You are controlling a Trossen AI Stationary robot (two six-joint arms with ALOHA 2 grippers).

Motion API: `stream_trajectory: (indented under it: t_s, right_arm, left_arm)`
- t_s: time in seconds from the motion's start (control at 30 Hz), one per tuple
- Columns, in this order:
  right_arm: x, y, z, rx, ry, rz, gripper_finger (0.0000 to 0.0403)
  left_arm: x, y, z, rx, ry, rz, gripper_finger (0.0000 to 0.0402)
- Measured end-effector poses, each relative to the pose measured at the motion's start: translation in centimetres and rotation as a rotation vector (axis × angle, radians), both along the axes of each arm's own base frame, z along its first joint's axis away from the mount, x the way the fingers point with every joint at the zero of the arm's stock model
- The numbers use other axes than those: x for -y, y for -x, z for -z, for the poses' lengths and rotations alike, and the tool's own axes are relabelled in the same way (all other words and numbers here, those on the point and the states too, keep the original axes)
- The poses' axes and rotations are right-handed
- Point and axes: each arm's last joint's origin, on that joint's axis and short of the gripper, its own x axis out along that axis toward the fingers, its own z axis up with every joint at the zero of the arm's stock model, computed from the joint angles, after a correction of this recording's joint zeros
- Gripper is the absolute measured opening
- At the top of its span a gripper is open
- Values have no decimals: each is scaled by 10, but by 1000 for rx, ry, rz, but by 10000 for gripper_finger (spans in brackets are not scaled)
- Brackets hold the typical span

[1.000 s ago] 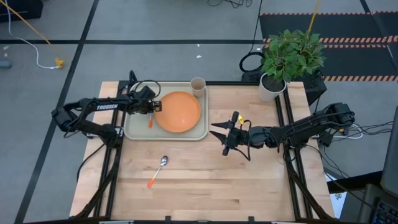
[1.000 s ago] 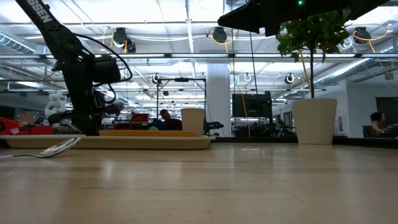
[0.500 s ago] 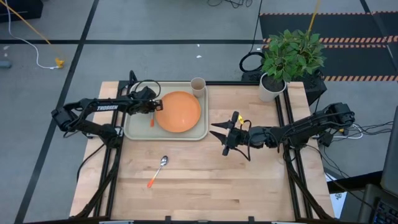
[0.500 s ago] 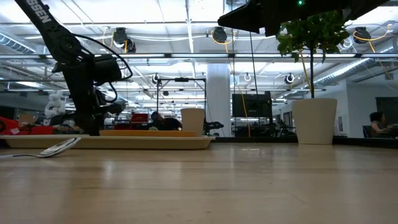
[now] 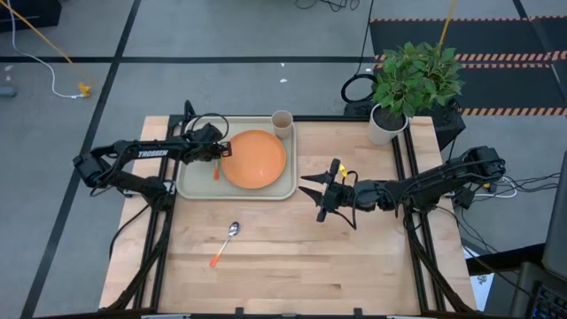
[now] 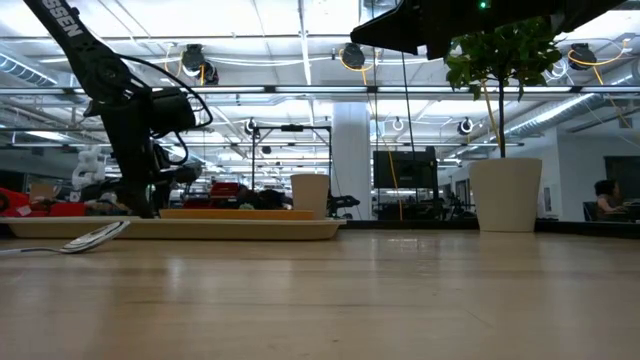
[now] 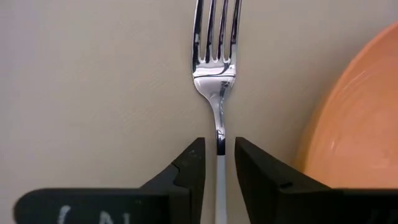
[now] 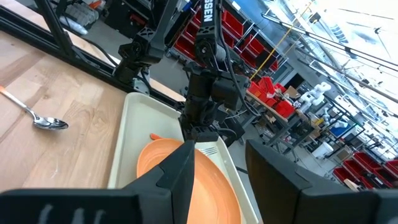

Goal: Pick and place plate/cup/fork/spoon on tray
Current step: Put the orange spoon on the white serving tray to the left side of the orange fork

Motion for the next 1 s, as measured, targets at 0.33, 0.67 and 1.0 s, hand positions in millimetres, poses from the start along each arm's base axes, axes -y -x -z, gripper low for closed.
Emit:
stream_trajectory:
  t_s: [0.33, 0.67, 1.0]
  right_arm:
    - [0, 0, 0, -2, 2, 0, 134]
    - [0, 0, 3, -31, 10, 5, 134]
    - [0, 0, 3, -24, -21, 7, 134]
  left_arm:
    - [3, 5, -22, 54, -86, 43, 97]
    - [45, 9, -72, 235, -233, 288, 97]
    - [115, -8, -105, 453, -392, 606, 97]
